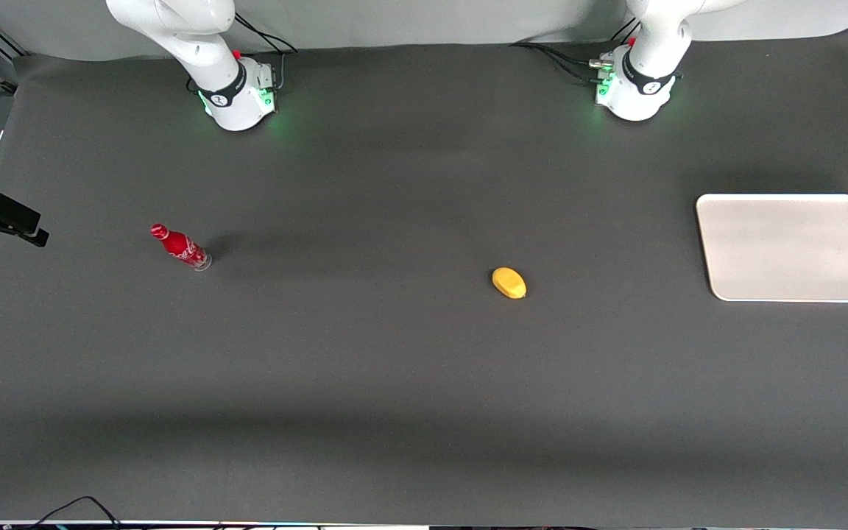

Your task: Place red cookie box on tray

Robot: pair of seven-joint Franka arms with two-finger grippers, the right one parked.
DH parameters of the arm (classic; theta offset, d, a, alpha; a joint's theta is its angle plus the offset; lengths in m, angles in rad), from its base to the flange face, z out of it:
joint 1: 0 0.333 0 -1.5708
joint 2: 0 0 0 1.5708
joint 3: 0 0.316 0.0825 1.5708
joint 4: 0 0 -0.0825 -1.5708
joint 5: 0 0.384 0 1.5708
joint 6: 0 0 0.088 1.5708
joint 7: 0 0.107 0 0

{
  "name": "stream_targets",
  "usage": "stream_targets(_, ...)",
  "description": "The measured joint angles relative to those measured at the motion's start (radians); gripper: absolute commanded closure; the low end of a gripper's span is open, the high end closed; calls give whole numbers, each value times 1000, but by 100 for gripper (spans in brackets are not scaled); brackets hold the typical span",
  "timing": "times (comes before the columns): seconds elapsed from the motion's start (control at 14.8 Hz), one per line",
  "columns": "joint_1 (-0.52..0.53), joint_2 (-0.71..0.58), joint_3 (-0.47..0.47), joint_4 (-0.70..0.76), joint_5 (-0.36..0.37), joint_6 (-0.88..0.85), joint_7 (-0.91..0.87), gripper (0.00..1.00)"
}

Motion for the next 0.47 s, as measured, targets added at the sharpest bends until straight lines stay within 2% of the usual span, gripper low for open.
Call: stream_targets(0.47, 105, 279, 61, 9, -189, 169, 131, 100)
